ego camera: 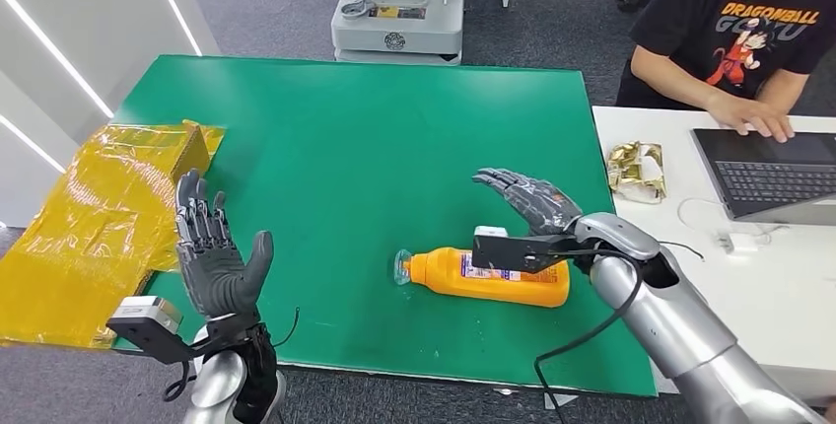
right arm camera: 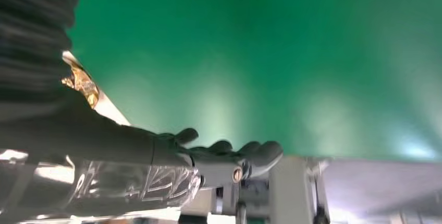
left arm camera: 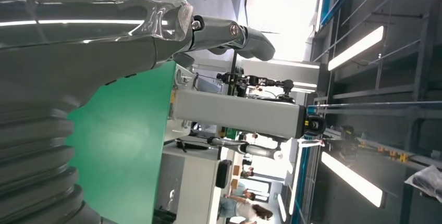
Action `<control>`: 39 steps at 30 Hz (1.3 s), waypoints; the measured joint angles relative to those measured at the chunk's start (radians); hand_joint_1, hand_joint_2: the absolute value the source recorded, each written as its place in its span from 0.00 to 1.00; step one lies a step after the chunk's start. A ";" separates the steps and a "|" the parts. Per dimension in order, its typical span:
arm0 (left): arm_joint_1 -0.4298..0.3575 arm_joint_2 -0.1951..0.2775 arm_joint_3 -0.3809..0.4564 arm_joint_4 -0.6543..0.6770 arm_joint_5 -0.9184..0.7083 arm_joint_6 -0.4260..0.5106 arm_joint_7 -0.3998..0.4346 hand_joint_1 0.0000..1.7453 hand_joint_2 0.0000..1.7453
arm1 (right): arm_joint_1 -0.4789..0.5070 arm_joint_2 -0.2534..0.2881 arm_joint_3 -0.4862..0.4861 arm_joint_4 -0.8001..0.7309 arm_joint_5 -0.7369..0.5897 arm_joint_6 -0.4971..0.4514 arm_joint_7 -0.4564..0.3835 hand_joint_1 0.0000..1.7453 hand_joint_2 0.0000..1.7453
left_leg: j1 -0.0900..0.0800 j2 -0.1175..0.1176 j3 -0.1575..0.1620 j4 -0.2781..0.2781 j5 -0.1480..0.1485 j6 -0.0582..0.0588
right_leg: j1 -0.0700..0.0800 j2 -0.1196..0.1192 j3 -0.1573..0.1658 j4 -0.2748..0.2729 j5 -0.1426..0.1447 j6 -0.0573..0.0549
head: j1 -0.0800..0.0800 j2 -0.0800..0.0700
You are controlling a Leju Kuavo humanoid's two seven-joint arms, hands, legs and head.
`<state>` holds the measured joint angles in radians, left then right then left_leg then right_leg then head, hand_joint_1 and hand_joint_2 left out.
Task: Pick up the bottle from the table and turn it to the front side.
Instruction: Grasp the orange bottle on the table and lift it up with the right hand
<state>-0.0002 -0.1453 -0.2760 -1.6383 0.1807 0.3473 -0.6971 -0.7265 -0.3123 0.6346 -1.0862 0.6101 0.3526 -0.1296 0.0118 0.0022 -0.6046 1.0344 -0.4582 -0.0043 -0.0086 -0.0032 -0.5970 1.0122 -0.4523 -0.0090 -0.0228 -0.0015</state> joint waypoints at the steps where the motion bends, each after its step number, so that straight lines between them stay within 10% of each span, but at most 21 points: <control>1: -0.001 0.001 -0.001 0.001 0.003 0.001 0.000 0.00 1.00 | -0.021 0.000 0.022 0.027 -0.005 0.009 -0.002 0.00 1.00 | 0.000 0.000 0.000 0.000 0.000 0.000 | 0.000 0.000 0.000 0.000 0.000 0.000 | 0.000 0.000; 39: -0.044 0.021 -0.009 0.061 0.043 0.007 -0.003 0.00 1.00 | -0.077 -0.092 0.336 0.185 -0.115 0.026 0.077 0.00 1.00 | 0.000 0.000 0.000 0.001 0.000 0.000 | 0.000 0.000 -0.001 0.000 0.000 0.000 | 0.000 0.000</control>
<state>-0.0443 -0.1240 -0.2850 -1.5778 0.2240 0.3541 -0.7004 -0.8039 -0.4044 0.9710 -0.9009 0.4953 0.3788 -0.0528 0.0118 0.0022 -0.6048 1.0349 -0.4585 -0.0041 -0.0086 -0.0027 -0.5975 1.0119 -0.4523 -0.0088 -0.0227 -0.0015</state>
